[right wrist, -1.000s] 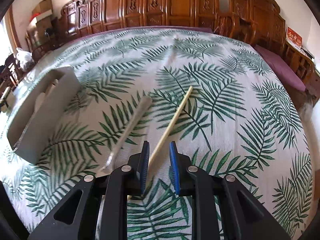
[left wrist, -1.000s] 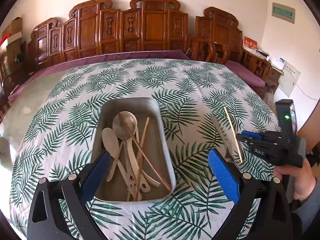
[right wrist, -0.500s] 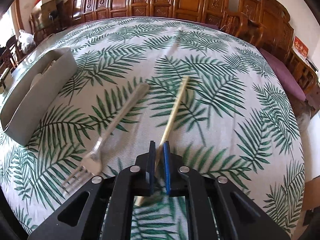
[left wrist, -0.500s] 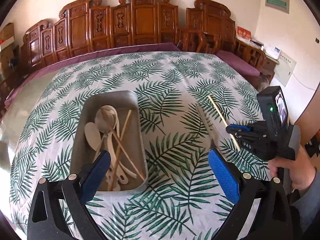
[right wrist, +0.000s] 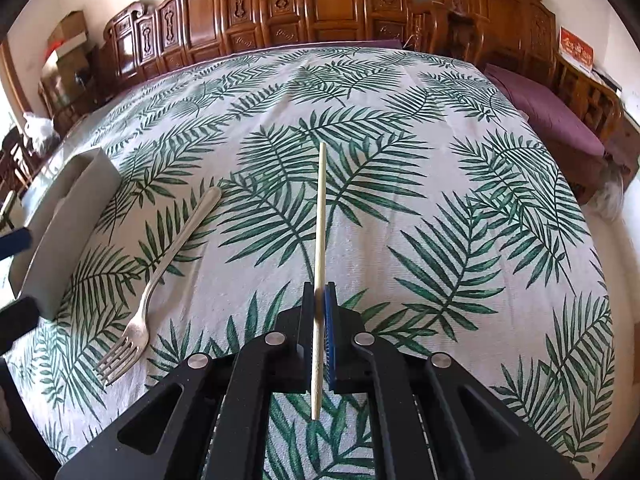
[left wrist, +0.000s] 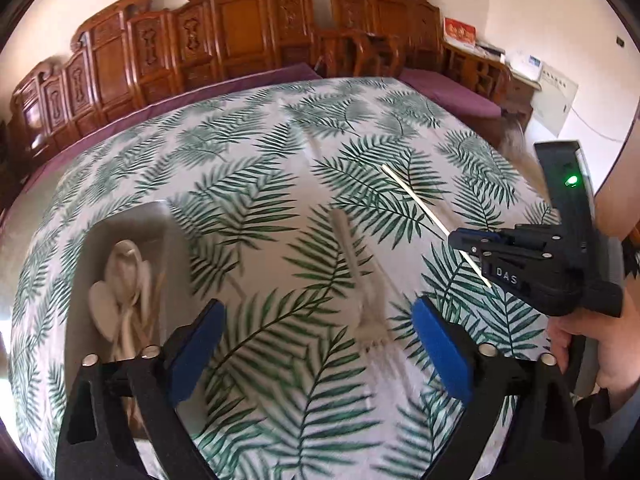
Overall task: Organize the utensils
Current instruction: 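Close the left tool on the metal fork's handle while the right tool holds its chopstick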
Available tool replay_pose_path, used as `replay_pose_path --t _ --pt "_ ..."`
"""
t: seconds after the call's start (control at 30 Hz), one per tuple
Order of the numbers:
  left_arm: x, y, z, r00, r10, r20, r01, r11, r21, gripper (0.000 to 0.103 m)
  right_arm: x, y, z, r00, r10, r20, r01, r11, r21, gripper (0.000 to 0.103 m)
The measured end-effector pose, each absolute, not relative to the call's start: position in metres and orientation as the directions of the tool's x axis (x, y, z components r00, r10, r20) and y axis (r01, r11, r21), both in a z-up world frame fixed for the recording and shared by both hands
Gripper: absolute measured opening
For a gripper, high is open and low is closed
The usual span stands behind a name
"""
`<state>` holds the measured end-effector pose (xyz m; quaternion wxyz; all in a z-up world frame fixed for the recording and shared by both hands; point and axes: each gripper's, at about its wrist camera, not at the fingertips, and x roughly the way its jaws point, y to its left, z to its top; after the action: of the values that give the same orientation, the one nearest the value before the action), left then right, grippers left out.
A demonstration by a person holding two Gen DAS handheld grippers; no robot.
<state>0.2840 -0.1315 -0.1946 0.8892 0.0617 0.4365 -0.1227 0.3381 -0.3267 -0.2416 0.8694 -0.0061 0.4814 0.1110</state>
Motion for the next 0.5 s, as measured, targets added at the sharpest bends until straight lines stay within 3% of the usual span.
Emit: replay_pose_path --t 0.17,0.5 --pt "0.302 -0.150 -0.212 0.538 -0.155 -0.829 0.290 0.957 0.009 0.075 0.339 -0.327 -0.240 0.513 0.204 -0.834 -0.203 0.973 0.113 0.006" --pt "0.325 -0.170 -0.244 0.409 -0.144 -0.901 0.284 0.958 -0.024 0.022 0.339 -0.323 -0.241 0.508 0.221 -0.833 -0.211 0.969 0.128 0.006"
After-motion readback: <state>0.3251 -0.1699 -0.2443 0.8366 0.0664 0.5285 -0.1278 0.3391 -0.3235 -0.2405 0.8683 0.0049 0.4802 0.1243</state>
